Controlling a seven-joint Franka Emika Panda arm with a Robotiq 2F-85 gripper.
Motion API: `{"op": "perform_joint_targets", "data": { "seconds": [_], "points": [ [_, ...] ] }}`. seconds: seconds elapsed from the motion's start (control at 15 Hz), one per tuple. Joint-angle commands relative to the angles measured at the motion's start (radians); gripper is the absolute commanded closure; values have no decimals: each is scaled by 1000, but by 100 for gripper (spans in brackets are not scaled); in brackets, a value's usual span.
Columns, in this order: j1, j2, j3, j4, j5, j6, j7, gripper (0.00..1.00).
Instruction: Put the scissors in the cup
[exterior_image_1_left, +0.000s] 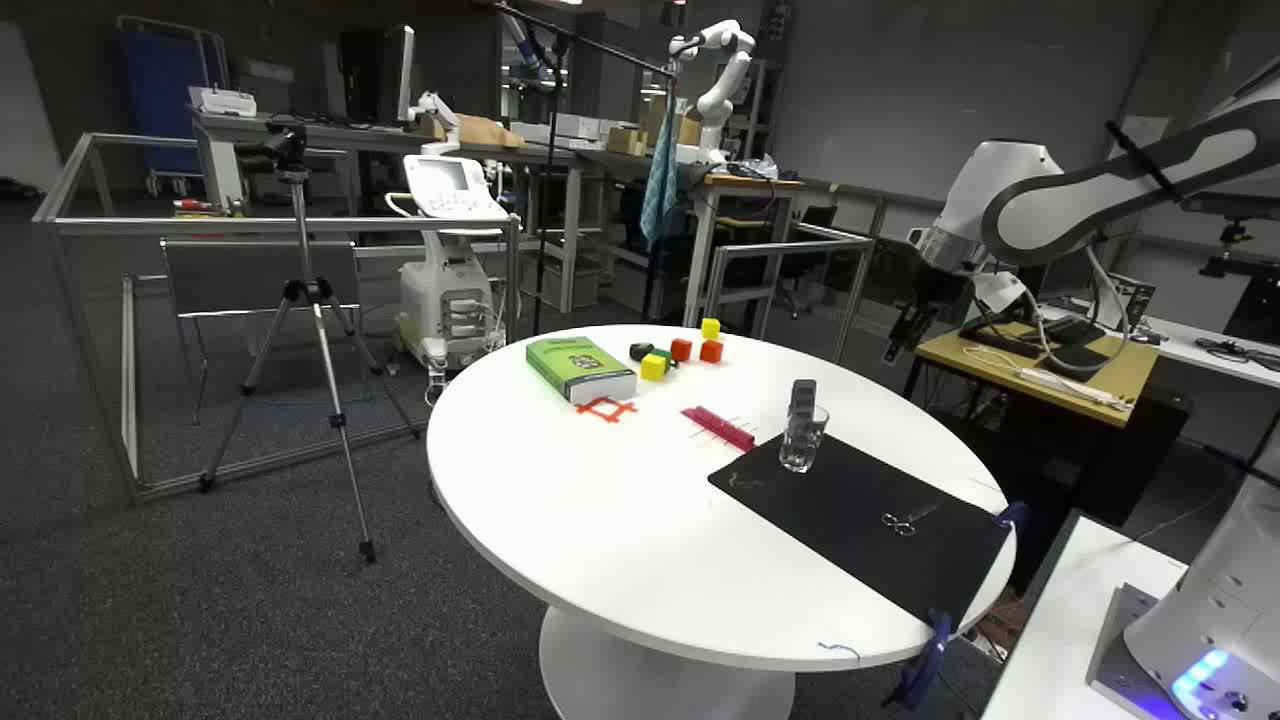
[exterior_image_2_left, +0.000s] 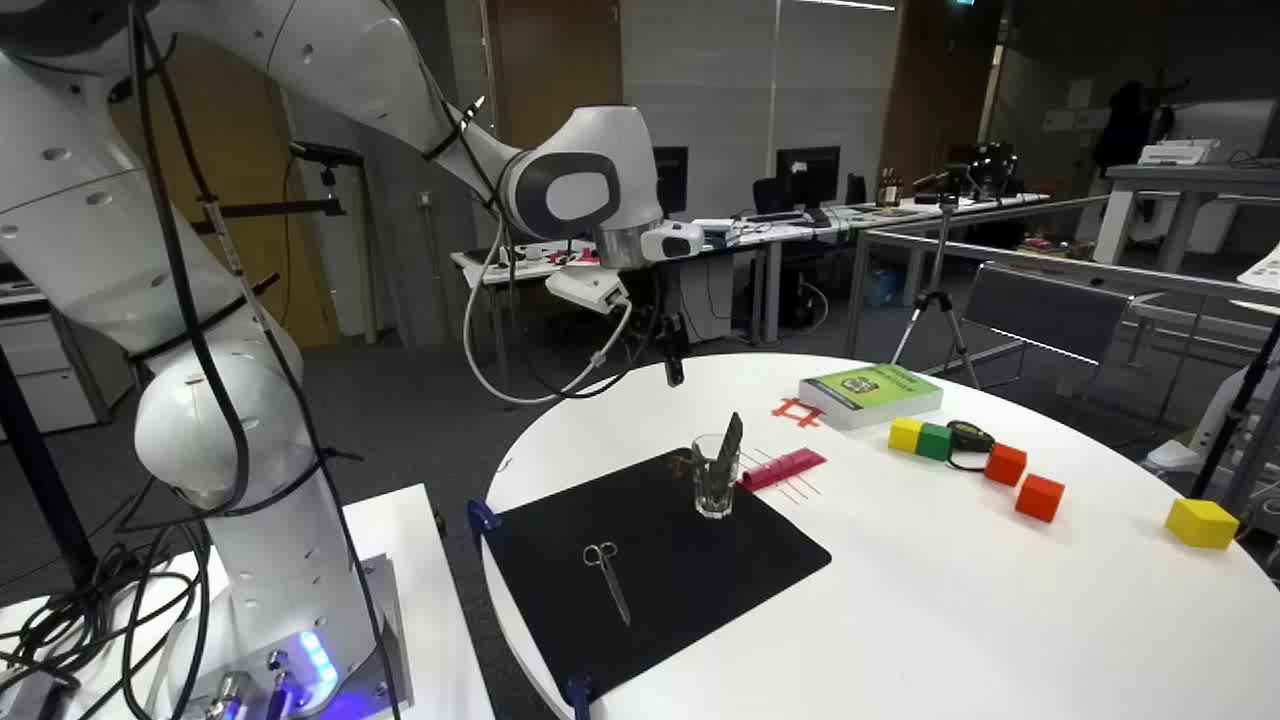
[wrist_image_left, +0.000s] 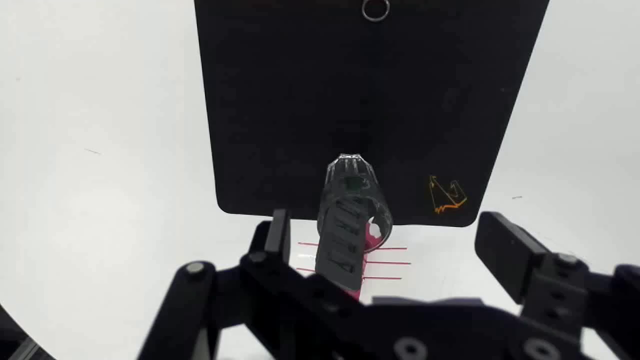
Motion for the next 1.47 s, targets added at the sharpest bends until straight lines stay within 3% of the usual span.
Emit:
{"op": "perform_joint_targets", "data": {
  "seconds": [0.0,0.33,0.8,1.07,1.4],
  "points": [
    [-1,0,2,1,1,-2,0,0],
    [-2,0,2,1,1,-2,0,0],
    [-13,-20,-18,-129,-193,198,-225,0],
    [17,-4,-68,-212,-224,287,-425,0],
    [60,46,-135,-230,-191,283,-736,0]
  ]
}}
